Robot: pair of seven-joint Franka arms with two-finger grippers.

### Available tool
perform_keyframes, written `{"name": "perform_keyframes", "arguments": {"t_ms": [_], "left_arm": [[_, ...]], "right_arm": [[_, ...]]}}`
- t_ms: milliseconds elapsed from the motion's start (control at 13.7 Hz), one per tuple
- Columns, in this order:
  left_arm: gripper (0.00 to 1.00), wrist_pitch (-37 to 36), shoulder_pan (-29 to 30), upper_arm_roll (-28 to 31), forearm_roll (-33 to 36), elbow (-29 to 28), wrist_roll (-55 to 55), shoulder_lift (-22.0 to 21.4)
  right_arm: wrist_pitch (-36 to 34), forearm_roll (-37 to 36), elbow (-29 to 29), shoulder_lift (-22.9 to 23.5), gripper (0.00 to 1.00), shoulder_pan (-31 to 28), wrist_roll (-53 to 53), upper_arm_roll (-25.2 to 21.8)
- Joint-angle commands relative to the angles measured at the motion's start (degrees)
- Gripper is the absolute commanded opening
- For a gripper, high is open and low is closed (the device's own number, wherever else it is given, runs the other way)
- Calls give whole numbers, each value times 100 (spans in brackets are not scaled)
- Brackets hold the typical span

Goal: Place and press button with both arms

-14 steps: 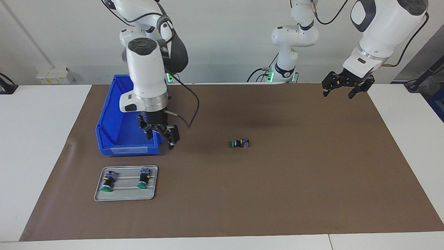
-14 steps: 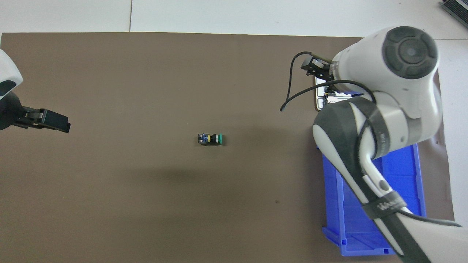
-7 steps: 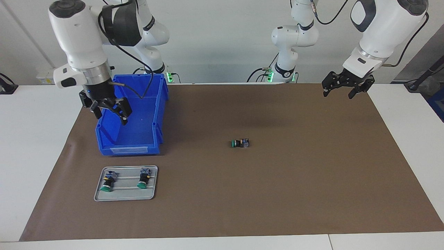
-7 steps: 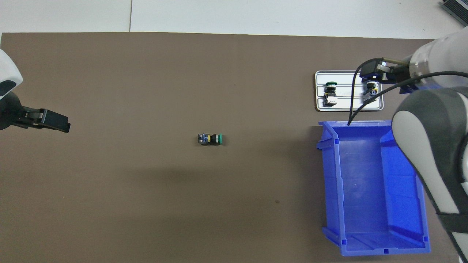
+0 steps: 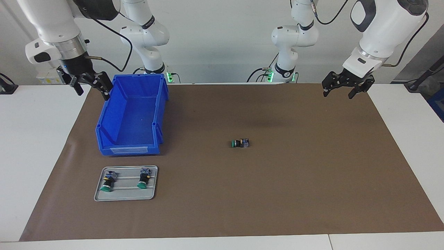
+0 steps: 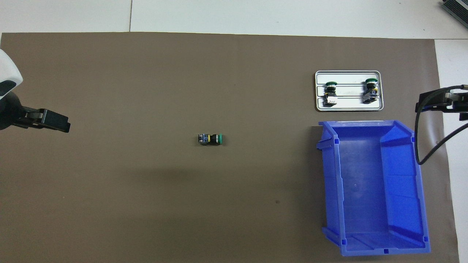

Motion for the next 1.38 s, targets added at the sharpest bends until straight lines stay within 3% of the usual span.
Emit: {"name": "perform_keyframes", "arguments": {"t_ms": [0, 291, 656, 801, 947, 1093, 1311], "left_arm": [[100, 131, -50, -93, 78, -219, 22, -182], [100, 735, -400, -120, 69, -315, 1241, -164], [100, 1702, -1042, -146, -245, -500, 2330, -59], [100, 2028, -1245, -137, -746, -492, 3147, 116], [99, 2222, -1499, -137, -801, -509, 3791, 335], [96, 2468, -1666, -137, -801, -509, 4020, 669], [100, 3230, -1851, -129, -792, -570, 4127, 1056]], "right_arm": [[84, 143, -306, -168, 100, -53, -270, 87], [-732, 56, 351, 16, 100, -71, -631, 78], [-743, 134, 274, -27, 100, -62, -605, 87], [-752, 65, 239, -45, 100, -62, -622, 78], [-760, 81, 247, -45, 100, -62, -613, 87], [-743, 143, 239, -54, 100, -71, -605, 87], [-752, 143, 247, -54, 100, -44, -622, 87]]}}
